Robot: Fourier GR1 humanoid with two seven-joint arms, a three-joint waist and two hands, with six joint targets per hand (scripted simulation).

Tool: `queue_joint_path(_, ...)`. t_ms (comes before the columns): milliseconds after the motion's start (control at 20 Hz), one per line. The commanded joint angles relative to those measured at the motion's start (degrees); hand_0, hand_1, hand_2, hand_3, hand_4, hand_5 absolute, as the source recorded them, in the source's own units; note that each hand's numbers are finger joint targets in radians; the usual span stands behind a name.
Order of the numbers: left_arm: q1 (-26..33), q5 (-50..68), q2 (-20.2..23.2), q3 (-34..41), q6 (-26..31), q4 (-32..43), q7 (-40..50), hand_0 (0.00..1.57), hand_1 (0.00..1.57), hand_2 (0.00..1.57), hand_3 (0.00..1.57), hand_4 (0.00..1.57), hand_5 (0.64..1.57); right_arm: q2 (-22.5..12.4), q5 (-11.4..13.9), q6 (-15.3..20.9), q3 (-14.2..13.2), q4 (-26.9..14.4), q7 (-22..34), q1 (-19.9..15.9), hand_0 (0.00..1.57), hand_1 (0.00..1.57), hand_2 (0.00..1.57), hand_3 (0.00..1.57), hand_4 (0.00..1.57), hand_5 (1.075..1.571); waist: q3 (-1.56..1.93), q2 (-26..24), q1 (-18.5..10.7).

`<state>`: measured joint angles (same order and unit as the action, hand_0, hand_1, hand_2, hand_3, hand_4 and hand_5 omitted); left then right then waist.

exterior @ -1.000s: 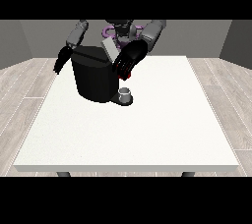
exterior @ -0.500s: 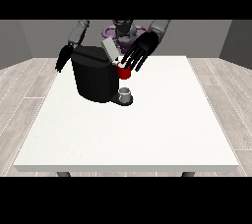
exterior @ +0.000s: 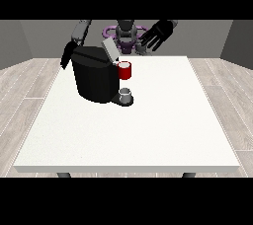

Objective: Insert the coffee pod into the coffee machine and close the lid

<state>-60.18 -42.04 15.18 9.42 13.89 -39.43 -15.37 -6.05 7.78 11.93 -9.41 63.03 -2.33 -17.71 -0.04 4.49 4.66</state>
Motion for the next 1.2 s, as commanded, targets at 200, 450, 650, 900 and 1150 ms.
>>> queue_joint_path(200,15.0,19.0,-12.2,13.6,2.9,1.3,-3.4,0.00,0.00,0.00,0.00,0.07,1.571,-2.4,-1.0,-0.3,-2.9,-1.5,-1.9,8.7,0.00,0.00,0.00,0.00,0.00,1.571,-0.03,-12.2,-8.1)
queue_joint_path(450,27.1,19.6,-15.0,9.4,2.0,1.1,-4.3,0.00,0.00,0.00,0.00,0.39,1.571,0.2,-0.5,-1.3,-0.1,-0.9,-1.1,11.8,0.00,0.00,0.00,0.00,0.00,1.571,0.03,-20.4,-10.3)
queue_joint_path(650,29.7,19.5,-15.1,10.3,2.1,0.1,-3.1,0.00,0.00,0.00,0.00,0.39,1.571,1.7,-2.8,-4.5,1.5,3.8,-2.2,9.5,0.00,0.00,0.00,0.00,0.00,1.571,0.05,-21.7,-11.3)
queue_joint_path(900,30.8,22.1,-13.6,12.1,3.8,-1.9,-0.3,0.00,0.00,0.00,0.00,0.39,1.571,2.9,-1.7,-7.3,6.7,10.3,1.3,6.3,0.00,0.00,0.00,0.00,0.00,1.571,0.03,-23.0,-10.1)
queue_joint_path(1150,33.5,25.3,-12.4,10.6,5.9,-6.0,1.8,0.00,0.00,0.00,0.00,0.41,1.571,-3.7,-3.3,-12.8,4.8,12.2,5.3,1.3,0.00,0.00,0.00,0.00,0.25,1.571,0.04,-22.0,-12.0)
